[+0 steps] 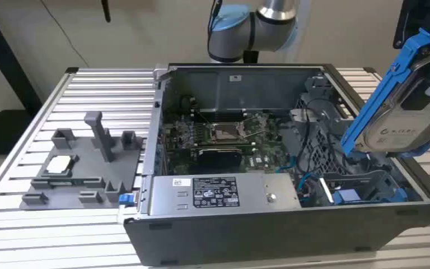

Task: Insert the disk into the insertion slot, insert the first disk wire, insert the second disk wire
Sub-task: 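Insert the disk into the insertion slot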

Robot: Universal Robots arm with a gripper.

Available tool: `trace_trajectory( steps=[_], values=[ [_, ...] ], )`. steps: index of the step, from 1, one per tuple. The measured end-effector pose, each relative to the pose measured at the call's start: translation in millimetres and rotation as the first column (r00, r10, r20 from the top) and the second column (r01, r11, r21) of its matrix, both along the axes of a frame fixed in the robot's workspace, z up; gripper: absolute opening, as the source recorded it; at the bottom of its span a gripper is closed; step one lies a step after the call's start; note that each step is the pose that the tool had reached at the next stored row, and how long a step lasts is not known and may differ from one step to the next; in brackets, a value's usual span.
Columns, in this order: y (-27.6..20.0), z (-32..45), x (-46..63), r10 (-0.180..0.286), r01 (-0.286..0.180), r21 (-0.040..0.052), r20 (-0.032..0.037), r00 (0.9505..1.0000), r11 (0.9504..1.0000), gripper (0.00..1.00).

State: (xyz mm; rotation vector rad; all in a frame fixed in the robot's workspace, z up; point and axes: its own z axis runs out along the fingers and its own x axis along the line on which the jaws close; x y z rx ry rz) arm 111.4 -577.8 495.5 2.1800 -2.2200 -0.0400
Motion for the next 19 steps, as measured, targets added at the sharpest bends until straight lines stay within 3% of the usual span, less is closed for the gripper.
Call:
trace_trajectory(
  steps=[11,19],
  values=[
    [0.0,-0.7,0.0,0.0,0.0,-0.0001,0.0,1.0,1.0,0.33],
    [-0.2,-9.4,0.2,0.0,0.0,-0.0003,0.0,1.0,1.0,0.33]
  ],
)
